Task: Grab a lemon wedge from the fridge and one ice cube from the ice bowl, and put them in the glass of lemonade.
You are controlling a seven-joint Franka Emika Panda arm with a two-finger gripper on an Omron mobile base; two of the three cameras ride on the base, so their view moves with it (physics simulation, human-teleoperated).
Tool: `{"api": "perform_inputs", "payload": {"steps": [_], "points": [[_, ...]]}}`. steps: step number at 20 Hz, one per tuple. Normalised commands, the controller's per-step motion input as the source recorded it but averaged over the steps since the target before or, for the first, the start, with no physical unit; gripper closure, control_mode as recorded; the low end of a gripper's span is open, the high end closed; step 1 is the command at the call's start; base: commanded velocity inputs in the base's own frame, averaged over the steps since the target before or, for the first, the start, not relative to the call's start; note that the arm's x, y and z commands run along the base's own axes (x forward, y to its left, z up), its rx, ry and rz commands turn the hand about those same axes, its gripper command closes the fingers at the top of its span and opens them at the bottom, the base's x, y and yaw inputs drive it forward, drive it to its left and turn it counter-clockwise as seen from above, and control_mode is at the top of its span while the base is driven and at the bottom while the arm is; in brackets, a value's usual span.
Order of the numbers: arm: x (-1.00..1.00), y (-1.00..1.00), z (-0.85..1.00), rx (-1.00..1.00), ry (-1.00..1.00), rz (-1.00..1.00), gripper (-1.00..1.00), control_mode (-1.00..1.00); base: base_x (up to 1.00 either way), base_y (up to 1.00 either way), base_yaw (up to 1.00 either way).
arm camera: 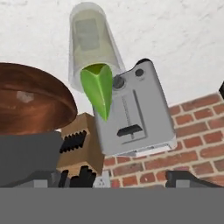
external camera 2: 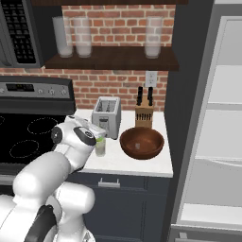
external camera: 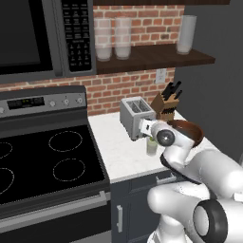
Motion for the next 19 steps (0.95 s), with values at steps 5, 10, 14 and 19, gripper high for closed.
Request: {"api": "perform_inputs", "payload": {"steps": [5, 10, 14, 19], "points": [[-1.00, 0.00, 0.10, 0.00, -0.11, 0.00, -1.00, -1.00, 0.00, 0.00, 0.00], [-1.00, 0.00, 0.22, 0.00, -0.16, 0.00, -1.00, -1.00, 0.00, 0.00, 0.00], [-1.00, 0.06, 0.05, 0.00, -0.05, 0.00, -1.00, -1.00, 0.00, 0.00, 0.00], [-1.00, 0.19, 0.00, 0.00, 0.11, 0.01, -1.00, -1.00, 0.00, 0.00, 0.00]]}}
